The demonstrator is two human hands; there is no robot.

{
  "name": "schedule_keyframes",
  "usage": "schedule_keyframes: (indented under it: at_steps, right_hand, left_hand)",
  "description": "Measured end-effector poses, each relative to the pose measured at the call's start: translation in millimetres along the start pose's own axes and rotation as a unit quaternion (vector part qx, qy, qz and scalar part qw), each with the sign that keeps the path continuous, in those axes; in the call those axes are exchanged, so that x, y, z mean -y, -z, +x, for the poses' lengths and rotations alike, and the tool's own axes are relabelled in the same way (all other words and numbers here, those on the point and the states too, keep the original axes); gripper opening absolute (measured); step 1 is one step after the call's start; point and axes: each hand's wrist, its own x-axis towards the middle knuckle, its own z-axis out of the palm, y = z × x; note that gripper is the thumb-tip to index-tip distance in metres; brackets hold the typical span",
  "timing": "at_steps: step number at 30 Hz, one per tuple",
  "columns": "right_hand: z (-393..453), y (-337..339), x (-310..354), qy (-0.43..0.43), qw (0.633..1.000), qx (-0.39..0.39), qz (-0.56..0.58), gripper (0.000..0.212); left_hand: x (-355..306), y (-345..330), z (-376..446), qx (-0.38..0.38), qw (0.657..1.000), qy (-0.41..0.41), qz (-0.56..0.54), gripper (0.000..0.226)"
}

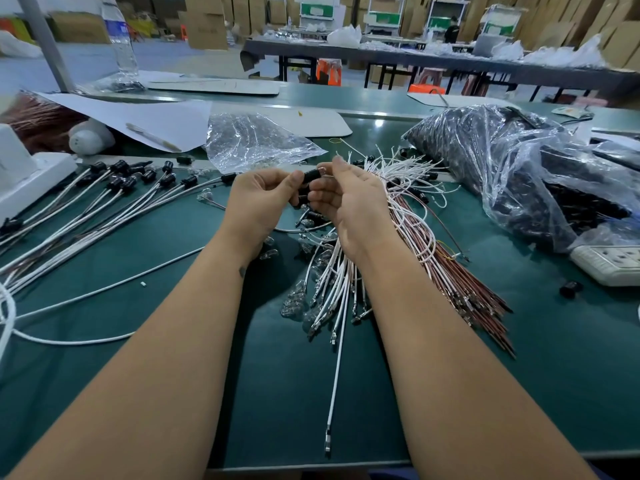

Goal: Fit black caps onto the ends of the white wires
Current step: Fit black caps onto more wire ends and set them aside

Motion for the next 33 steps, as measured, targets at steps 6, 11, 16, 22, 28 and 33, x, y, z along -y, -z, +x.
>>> schedule_keyframes:
  at_steps: [6,11,16,22,28,33]
  right_hand:
    - [4,2,-4,0.034,0.994,-0.036,-0.093,0.005]
    - [5,2,-6,0.026,0.997,-0.047,-0.06,0.012]
    - [5,-1,-6,0.02,0.997,-0.062,-0.03,0.013]
    - [2,-1,-3,0.021,0.997,-0.06,0.042,0.02]
    - [0,3,3,0.043,0.998,-0.049,0.006,0.02]
    - [-4,-1,0,0.147,0.96,-0.054,-0.232,0.008]
  left_hand:
    - [3,-3,1,-0.002,0.999,0.012,0.031,0.013]
    - [3,-4,0,0.004,1.0,0.026,0.013,0.012]
    - [4,-5,0,0.006,0.999,0.039,-0.01,0.011]
    - [4,-11,-1,0.005,0.999,0.032,-0.016,0.018]
    - [3,-7,0,0.023,0.996,0.076,-0.048,0.027]
    - [-1,-5,-2,0.039,0.993,0.087,-0.076,0.029]
